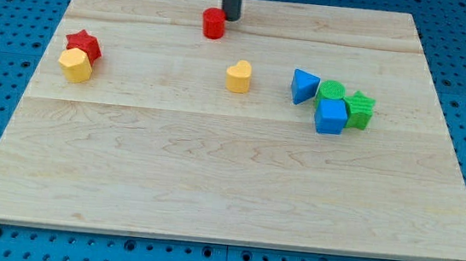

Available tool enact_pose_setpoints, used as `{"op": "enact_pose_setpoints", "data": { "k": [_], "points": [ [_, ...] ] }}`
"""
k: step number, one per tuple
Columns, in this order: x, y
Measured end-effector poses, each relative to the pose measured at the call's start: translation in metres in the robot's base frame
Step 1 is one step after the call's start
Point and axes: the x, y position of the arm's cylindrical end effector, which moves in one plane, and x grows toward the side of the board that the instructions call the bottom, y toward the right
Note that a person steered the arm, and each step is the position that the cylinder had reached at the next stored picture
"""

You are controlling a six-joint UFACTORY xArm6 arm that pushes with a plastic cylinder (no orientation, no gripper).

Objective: Slide the red circle closer to red star

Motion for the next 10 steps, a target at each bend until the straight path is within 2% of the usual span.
{"op": "enact_pose_setpoints", "data": {
  "k": [1,3,4,6,7,10],
  "points": [
    [0.013,-0.012],
    [0.066,-0.035],
    [0.075,-0.067],
    [0.049,-0.077],
    [0.061,-0.079],
    [0.094,-0.132]
  ]
}}
